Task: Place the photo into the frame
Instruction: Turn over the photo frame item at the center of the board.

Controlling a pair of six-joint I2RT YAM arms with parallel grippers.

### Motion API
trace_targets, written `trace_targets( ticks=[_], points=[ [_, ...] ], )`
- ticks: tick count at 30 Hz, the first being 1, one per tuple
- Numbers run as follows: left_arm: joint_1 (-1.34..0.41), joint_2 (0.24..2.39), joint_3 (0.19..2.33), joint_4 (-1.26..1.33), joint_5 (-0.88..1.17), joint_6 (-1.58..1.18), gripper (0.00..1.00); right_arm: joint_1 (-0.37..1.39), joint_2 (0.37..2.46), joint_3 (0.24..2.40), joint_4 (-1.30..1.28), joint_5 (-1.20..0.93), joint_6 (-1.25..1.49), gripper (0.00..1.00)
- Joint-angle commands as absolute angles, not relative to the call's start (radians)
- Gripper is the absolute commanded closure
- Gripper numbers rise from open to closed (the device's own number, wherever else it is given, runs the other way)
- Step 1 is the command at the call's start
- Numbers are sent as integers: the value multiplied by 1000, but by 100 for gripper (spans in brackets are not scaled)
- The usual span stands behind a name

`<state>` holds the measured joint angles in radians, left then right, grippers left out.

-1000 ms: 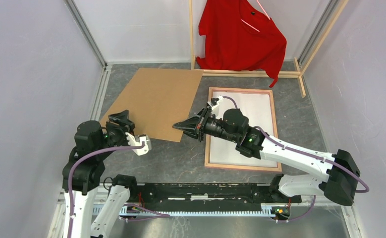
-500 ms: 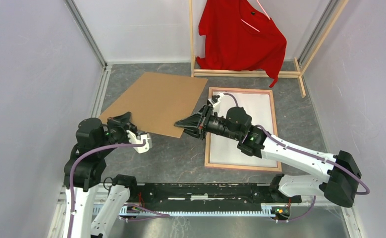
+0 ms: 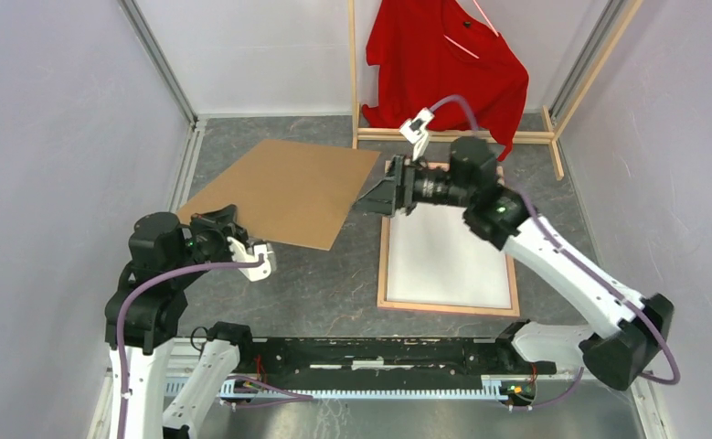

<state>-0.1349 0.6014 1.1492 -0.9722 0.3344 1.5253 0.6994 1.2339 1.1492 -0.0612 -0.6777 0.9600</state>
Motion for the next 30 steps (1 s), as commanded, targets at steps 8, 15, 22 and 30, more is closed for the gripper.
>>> trace_targets(
  ticks=[8, 15, 22, 30],
  points=[
    [-130, 702, 1376, -1142, 404, 1569, 98, 669, 767, 897, 5, -337, -324, 8],
    [-130, 758, 1457, -1276, 483, 1611, 98, 670, 855, 970, -145, -622, -601, 4],
    [-130, 786, 1501, -1330, 510, 1628, 98, 724, 909, 910, -59, -646, -611, 5],
    [-130, 804, 1505, -1336, 515, 1635, 98, 905, 1052, 967, -92, -430, -653, 14]
  ],
)
